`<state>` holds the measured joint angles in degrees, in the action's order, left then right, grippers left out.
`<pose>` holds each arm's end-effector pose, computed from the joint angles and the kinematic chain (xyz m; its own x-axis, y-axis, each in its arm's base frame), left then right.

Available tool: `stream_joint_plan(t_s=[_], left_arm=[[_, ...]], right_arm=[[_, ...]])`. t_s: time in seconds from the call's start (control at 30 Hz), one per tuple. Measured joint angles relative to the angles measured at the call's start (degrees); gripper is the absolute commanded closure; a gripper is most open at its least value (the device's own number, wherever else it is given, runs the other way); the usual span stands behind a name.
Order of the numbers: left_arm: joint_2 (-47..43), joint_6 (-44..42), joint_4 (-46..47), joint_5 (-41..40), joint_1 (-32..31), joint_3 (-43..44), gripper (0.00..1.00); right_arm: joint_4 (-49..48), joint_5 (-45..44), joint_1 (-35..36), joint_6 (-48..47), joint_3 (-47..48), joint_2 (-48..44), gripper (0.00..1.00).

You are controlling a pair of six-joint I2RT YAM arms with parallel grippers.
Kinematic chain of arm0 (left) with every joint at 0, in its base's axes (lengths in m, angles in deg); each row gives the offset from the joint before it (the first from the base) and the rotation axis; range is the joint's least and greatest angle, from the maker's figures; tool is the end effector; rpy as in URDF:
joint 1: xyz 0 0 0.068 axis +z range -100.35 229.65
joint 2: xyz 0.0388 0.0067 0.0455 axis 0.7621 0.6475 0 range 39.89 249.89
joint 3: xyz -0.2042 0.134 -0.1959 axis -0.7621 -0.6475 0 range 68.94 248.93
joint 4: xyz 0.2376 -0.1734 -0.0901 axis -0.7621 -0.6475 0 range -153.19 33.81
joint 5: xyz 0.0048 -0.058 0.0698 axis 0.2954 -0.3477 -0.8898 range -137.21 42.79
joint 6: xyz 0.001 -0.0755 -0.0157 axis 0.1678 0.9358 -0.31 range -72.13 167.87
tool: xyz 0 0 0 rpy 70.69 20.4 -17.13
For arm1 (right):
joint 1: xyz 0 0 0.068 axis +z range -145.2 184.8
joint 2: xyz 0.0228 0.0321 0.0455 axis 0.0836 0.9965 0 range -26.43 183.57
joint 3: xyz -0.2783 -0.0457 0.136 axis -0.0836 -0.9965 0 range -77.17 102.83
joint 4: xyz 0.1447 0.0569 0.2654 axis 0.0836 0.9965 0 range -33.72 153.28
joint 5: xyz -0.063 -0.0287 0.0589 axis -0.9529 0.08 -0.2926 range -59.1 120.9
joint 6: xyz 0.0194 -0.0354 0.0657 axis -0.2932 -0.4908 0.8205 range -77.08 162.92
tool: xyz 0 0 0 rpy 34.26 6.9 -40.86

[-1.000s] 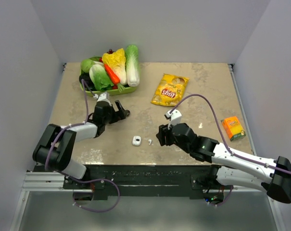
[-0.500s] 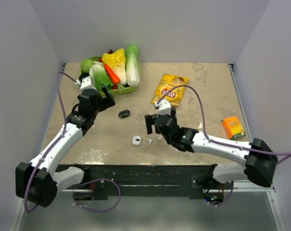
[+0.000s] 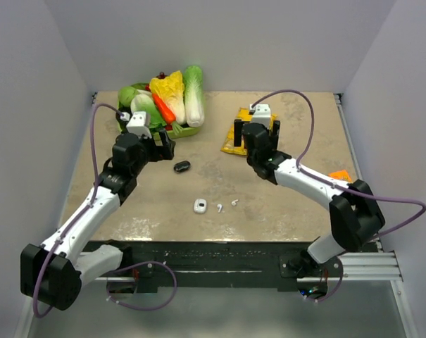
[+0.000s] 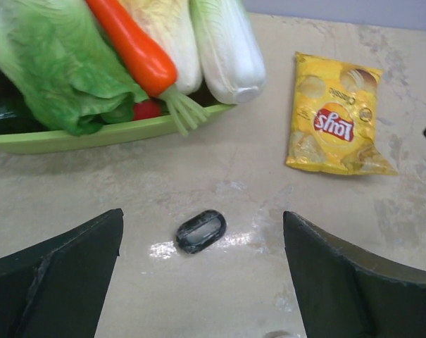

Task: Insert the wireless bluetooth earbuds into the charging case
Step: Adjust the charging case at the center of the board.

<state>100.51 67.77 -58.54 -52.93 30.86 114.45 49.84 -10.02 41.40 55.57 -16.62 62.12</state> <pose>0.2882 -0.0911 0.3193 -0.3454 -0.2402 -0.9072 0.1201 0.9474 -0.2966 0.3586 0.2129 0.2885 -0.2794 -0.0016 -0.9602 0.1021 0.9943 -0.0314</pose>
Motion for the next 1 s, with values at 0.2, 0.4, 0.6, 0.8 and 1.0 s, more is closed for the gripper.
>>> stream_joint_plan(t_s=[0.2, 0.4, 0.6, 0.8, 1.0], left_arm=[[-1.46, -2.97, 4.81, 5.79, -3.82, -4.39, 0.01], [-6.34, 0.20, 5.14, 6.84, -4.24, -7.10, 0.04], [-7.32, 9.01, 5.92, 6.75, -5.75, -13.73, 0.02], [-8.02, 14.25, 6.14, 5.51, -7.65, -19.28, 0.14], [-8.61, 17.49, 9.62, 5.62, -11.19, -23.45, 0.22]], right_arm=[[-1.55, 2.45, 2.05, 2.10, -10.78, -8.59, 0.02], [-0.66, 4.00, 6.08, 4.02, -16.39, -18.10, 0.02], [1.38, 6.05, 15.08, 4.35, -19.17, -22.62, 0.02], [3.63, 9.79, 14.71, 4.59, -23.10, -26.47, 0.07], [3.50, 16.57, 15.15, 5.38, -22.97, -20.41, 0.08]])
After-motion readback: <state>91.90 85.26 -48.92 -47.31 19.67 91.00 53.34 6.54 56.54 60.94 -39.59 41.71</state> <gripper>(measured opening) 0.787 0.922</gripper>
